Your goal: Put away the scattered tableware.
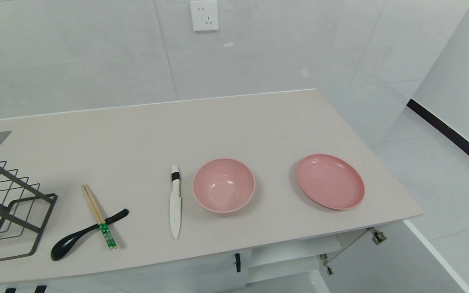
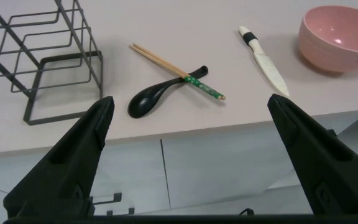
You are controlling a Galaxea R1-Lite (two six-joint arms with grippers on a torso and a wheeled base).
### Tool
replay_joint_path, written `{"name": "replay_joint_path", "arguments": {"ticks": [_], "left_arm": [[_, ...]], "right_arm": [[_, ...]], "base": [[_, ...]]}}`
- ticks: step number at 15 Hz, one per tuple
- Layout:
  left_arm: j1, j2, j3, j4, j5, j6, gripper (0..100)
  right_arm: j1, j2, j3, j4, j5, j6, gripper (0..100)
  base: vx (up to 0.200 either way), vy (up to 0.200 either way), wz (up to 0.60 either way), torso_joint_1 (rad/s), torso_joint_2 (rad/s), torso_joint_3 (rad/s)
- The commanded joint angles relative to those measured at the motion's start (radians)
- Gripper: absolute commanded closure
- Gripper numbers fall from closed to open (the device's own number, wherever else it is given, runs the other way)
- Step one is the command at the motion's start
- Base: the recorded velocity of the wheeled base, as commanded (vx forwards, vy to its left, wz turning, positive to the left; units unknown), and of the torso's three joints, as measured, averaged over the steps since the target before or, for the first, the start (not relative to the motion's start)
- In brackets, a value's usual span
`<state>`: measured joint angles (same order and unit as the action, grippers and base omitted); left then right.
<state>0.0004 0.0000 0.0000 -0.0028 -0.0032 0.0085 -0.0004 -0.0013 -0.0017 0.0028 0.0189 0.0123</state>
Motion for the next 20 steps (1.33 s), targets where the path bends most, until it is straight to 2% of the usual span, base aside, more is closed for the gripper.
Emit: {"name": "replay_joint_path", "arguments": {"ticks": [1, 8, 9, 10, 11, 12, 14, 16, 19, 20], "left_arm": [[0.001, 0.0, 0.0, 0.0, -0.001, 0.002, 0], [0.001, 0.0, 0.0, 0.0, -0.003, 0.002, 0], [0.001, 0.0, 0.0, 0.0, -0.003, 0.002, 0], [0.001, 0.002, 0.0, 0.0, -0.003, 0.002, 0], [0.001, 0.0, 0.0, 0.0, -0.003, 0.002, 0], [0.001, 0.0, 0.0, 0.0, -0.001, 0.002, 0], [0.001, 0.0, 0.0, 0.0, -0.001, 0.002, 0], [0.001, 0.0, 0.0, 0.0, -0.001, 0.002, 0], [0.001, 0.0, 0.0, 0.0, -0.001, 0.002, 0], [0.001, 0.002, 0.0, 0.0, -0.001, 0.002, 0]], "right_arm": [[0.0, 0.001, 0.0, 0.0, 0.001, 0.0, 0], [0.0, 0.001, 0.0, -0.003, 0.013, -0.006, 0], [0.0, 0.001, 0.0, -0.041, 0.015, 0.001, 0], [-0.001, 0.001, -0.027, -0.153, 0.015, 0.003, 0], [-0.006, 0.01, -0.109, -0.204, 0.022, -0.005, 0], [-0.01, 0.029, -0.153, -0.155, 0.044, -0.006, 0], [-0.01, 0.086, -0.192, -0.06, 0.154, -0.005, 0], [0.011, 0.254, -0.224, -0.052, 0.219, -0.005, 0], [0.046, 0.486, -0.311, -0.056, 0.225, -0.003, 0], [0.059, 0.627, -0.345, -0.067, 0.223, 0.02, 0]], "base": [[0.0, 0.0, 0.0, 0.0, 0.0, 0.0], [0.0, 0.0, 0.0, 0.0, 0.0, 0.0], [0.0, 0.0, 0.0, 0.0, 0.0, 0.0], [0.0, 0.0, 0.0, 0.0, 0.0, 0.0], [0.0, 0.0, 0.0, 0.0, 0.0, 0.0], [0.0, 0.0, 0.0, 0.0, 0.0, 0.0], [0.0, 0.0, 0.0, 0.0, 0.0, 0.0], [0.0, 0.0, 0.0, 0.0, 0.0, 0.0], [0.0, 0.0, 0.0, 0.0, 0.0, 0.0], [0.0, 0.0, 0.0, 0.0, 0.0, 0.0]]}}
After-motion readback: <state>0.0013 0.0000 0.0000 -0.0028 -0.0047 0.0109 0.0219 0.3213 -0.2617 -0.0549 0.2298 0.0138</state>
